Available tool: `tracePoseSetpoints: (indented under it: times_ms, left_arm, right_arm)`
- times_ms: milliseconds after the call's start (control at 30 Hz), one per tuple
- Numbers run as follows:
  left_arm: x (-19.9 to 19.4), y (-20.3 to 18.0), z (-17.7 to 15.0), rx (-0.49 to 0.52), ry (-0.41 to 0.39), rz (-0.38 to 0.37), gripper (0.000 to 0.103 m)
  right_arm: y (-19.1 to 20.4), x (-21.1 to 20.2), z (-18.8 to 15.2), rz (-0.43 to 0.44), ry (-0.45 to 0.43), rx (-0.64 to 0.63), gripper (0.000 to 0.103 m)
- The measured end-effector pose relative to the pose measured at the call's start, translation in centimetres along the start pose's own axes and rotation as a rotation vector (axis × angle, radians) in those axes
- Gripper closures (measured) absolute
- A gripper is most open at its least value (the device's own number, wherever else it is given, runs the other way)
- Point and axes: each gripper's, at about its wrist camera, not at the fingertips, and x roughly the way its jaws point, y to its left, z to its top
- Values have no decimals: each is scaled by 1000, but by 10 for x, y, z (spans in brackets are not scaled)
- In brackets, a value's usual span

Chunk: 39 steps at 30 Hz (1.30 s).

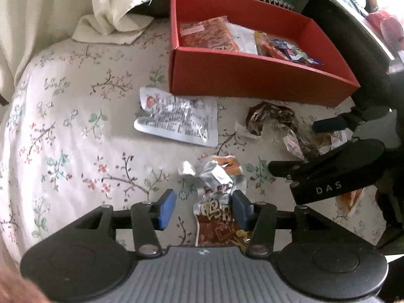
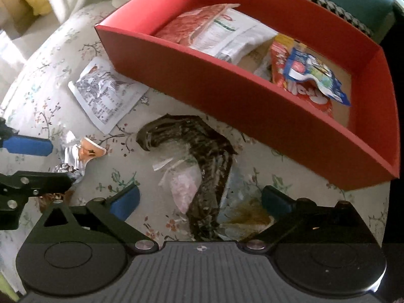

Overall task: Organize snacks
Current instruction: 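Grasp the dark translucent bag with the right gripper while the left gripper holds the wrapper, then lift the silver wrapper and dark bag off the bed with both grippers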

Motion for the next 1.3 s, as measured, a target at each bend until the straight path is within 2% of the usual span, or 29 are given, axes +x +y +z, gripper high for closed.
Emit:
tracePoseSetpoints:
  times_ms: [33,67,100,167,200,300,400,467,567,633,667,700,800,967,1000,1167,1300]
  left_arm:
    - [0,1,-1,-10,4,3,55]
    - [0,2,-2,-21,9,9,51]
    - [-1,2,-4,-26,10,12,49]
    - [0,-1,-7,-25,8,32,46]
    - [1,-4,-9,-25,7,47,40]
    - [9,-12,-11,-37,19,69,30]
    - [12,-24,-10,-39,8,83,27]
    - [14,-30,-12,-57,-10,98,31]
    - [13,-30,-13,-102,-44,107,35]
    - [10,-31,-16,-126,-60,89,50]
    - [7,-33,-19,-115,-70,62,70]
    - [5,-36,-20,-100,-67,47,73]
    - [1,-36,-25,-75,-62,44,74]
    - [-3,-24,-23,-138,-49,-24,77]
    - [-7,-24,-23,-132,-60,-27,77]
    - [-22,-24,-18,-100,-112,-2,77]
    - [-15,-19,-17,-96,-88,14,77]
  right_arm:
    - [1,-3,-3,2,-9,-2,5]
    - [3,-8,-5,0,-21,-3,14]
    - [6,-12,-8,-7,-34,-1,27]
    - [6,-21,-12,15,-58,11,37]
    - [5,-24,-13,30,-68,16,44]
    - [6,-29,-16,31,-81,14,47]
    - [12,-24,-16,5,-64,-25,42]
    - [18,-23,-15,-46,-68,-57,35]
    - [7,-21,-9,-22,-61,-1,30]
    - [9,-21,-8,-24,-69,-4,31]
    - [11,-21,-9,-21,-70,-8,35]
    - [10,-23,-10,-7,-70,-11,40]
    - [-1,-32,-13,62,-80,53,50]
    - [-16,-48,-14,126,-119,143,53]
    - [-18,-50,-13,139,-128,152,60]
    - [-16,-46,-14,146,-120,148,59]
    - [0,-33,-13,116,-93,76,53]
